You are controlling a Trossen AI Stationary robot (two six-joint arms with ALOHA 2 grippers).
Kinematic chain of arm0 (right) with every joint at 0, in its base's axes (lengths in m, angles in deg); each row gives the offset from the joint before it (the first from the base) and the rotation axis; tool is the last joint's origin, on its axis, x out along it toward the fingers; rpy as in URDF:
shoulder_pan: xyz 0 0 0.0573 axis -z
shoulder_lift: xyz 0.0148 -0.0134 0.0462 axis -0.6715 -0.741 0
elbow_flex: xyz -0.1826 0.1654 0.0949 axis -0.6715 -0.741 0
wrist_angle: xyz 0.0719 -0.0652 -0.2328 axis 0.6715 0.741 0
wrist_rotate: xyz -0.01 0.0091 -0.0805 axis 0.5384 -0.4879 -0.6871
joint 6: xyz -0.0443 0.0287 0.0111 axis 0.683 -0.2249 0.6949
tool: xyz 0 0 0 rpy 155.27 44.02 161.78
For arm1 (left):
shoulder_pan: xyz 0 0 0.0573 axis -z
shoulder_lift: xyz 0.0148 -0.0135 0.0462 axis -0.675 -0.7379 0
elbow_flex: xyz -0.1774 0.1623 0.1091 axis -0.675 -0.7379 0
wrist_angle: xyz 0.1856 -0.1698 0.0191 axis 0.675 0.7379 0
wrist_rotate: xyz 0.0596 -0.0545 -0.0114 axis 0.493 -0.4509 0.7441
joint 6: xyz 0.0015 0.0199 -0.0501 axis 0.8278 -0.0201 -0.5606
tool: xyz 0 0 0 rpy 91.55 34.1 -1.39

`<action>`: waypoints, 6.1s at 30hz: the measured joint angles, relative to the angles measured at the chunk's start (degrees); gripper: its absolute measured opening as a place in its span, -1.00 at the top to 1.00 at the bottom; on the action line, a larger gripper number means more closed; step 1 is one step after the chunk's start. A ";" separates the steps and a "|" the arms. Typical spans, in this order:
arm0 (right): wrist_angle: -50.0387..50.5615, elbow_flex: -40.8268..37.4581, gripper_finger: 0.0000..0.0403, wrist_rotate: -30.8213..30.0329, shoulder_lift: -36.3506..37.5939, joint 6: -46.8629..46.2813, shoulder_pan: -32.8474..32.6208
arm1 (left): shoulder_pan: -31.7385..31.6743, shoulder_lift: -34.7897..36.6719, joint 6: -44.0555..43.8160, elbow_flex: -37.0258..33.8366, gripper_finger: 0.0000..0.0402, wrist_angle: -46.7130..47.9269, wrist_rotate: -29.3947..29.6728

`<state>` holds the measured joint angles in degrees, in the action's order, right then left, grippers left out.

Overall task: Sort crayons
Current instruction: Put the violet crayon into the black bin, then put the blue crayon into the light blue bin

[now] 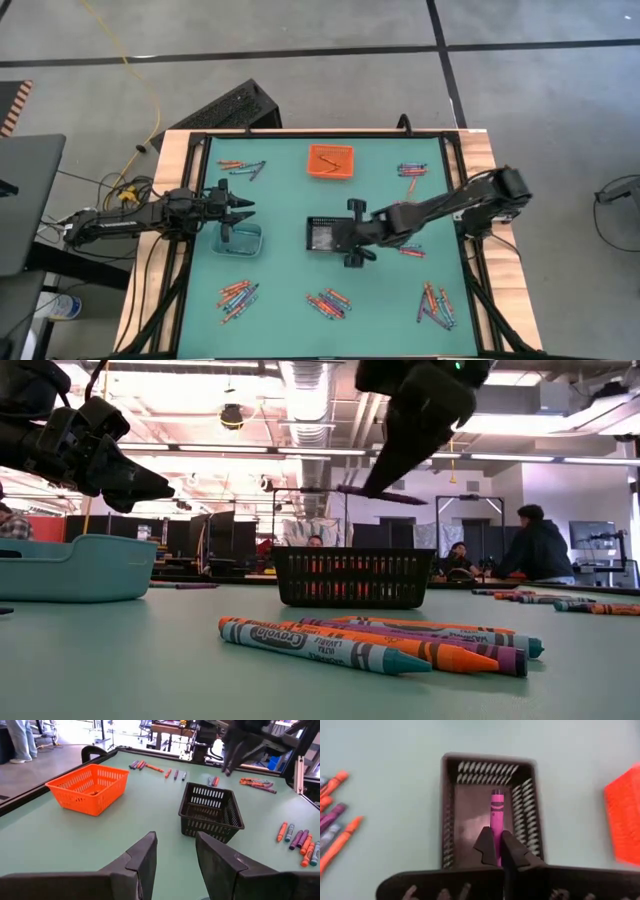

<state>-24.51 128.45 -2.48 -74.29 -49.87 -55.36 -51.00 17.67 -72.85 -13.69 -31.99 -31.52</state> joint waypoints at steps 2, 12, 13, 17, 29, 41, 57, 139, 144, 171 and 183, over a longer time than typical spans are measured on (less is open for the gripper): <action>-5.50 -4.24 1.00 0.51 1.45 2.66 0.97 | 0.01 0.01 0.00 0.00 0.38 0.00 0.00; -19.54 -9.02 1.00 5.63 -2.34 7.23 4.02 | 0.01 0.00 0.01 0.00 0.38 0.00 0.00; -19.55 -9.02 1.00 5.65 -2.53 7.73 4.07 | 0.01 0.00 0.01 0.00 0.38 0.00 0.02; -19.79 -9.02 0.93 5.04 -3.56 7.92 4.07 | -0.01 0.00 0.01 0.00 0.38 0.00 0.02; -14.28 -5.24 0.53 4.19 -2.82 6.28 4.77 | 0.01 0.00 0.01 0.00 0.38 0.00 0.01; 6.35 7.22 0.47 12.57 -2.54 -20.30 -10.62 | 0.01 0.00 0.01 0.00 0.38 0.00 0.02; 2.30 6.59 0.55 -6.65 -11.92 -38.41 -22.58 | -0.01 0.00 0.01 0.00 0.38 0.00 0.02; -2.59 8.48 0.69 -4.24 -19.30 -34.10 -23.75 | 0.00 -0.50 0.01 0.00 0.38 0.00 -0.04; -2.63 5.56 0.68 -3.13 -19.30 -36.58 -23.77 | -0.01 -0.49 0.01 0.00 0.38 0.00 -0.04; -1.00 4.36 0.35 -1.47 -19.30 -35.68 -24.96 | -0.01 -0.50 0.01 0.00 0.38 0.00 -0.04; 0.78 4.47 0.36 1.28 -19.22 -38.25 -25.74 | 0.00 -0.50 0.01 0.00 0.38 0.00 -0.04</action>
<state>-23.73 132.91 -1.20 -93.51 -88.12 -81.10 -51.00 17.16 -72.83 -13.69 -31.99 -31.56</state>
